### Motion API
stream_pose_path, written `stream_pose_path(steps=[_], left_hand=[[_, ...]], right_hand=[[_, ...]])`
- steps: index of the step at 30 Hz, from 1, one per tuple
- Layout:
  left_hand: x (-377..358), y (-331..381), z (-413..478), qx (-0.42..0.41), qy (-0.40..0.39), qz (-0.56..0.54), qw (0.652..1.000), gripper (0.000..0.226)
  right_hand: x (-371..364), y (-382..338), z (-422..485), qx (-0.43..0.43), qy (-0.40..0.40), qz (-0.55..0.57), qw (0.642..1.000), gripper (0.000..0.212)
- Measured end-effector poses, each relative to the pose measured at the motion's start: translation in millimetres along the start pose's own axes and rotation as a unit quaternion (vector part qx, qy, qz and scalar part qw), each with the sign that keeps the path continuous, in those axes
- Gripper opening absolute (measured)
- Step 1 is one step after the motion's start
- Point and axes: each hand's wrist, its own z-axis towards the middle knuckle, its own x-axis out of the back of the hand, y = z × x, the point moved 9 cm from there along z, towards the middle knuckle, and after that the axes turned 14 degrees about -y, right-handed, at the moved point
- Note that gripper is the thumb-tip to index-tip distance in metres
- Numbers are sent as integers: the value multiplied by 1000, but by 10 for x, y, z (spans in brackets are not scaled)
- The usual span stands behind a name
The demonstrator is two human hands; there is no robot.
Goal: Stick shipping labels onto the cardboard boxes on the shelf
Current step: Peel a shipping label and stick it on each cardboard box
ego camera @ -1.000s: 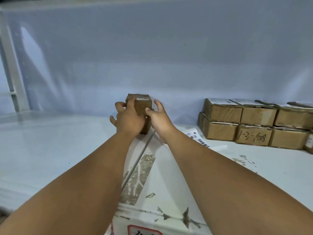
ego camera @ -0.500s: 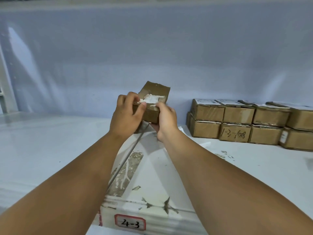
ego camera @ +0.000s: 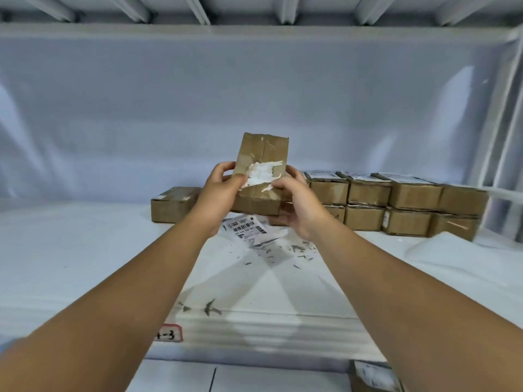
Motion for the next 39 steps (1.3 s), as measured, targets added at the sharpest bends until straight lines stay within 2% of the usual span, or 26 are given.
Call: stream_pose_path(steps=[4,7,10,13,16,19,23,26,30,34,39], left_hand=[[-562,-76,-91,57,-62,0,996,36],[-944,-52,-134,32,-107,124,986,32],[-1110,43,-106,-51,-81,303,948,28],[-970,-4,-79,-84,6,433,898,25],[-870,-213,-55,-47,27,551,833,25],[-829,-304,-30,-11,18,569,822,27],[-785,-367,-33,28,-5,523,852,24],[-721,-368,-76,58,-9,492,869,36],[-742,-430,-128,102,-45,525,844,34],[-718,-508,-108,122,-56,535,834,38],[-712,-516,-94,124,-53,577,805,18]], right_hand=[[470,-104,-312,0,29,27,999,52],[837,-138,-513,-22,61,-10,998,57],[1100,-117,-646,-44,72,-22,996,47],[1255,-21,-707,-69,72,-14,995,27],[1305,102,-692,-80,62,-12,995,42],[1253,173,-653,-70,42,-22,996,60],[1247,189,-618,-61,24,-56,996,66],[1225,188,-624,-66,8,-90,994,64],[1244,206,-641,-73,9,-99,992,62],[1249,181,-667,-72,17,-147,986,54],[1221,168,-696,-76,18,-147,986,45]])
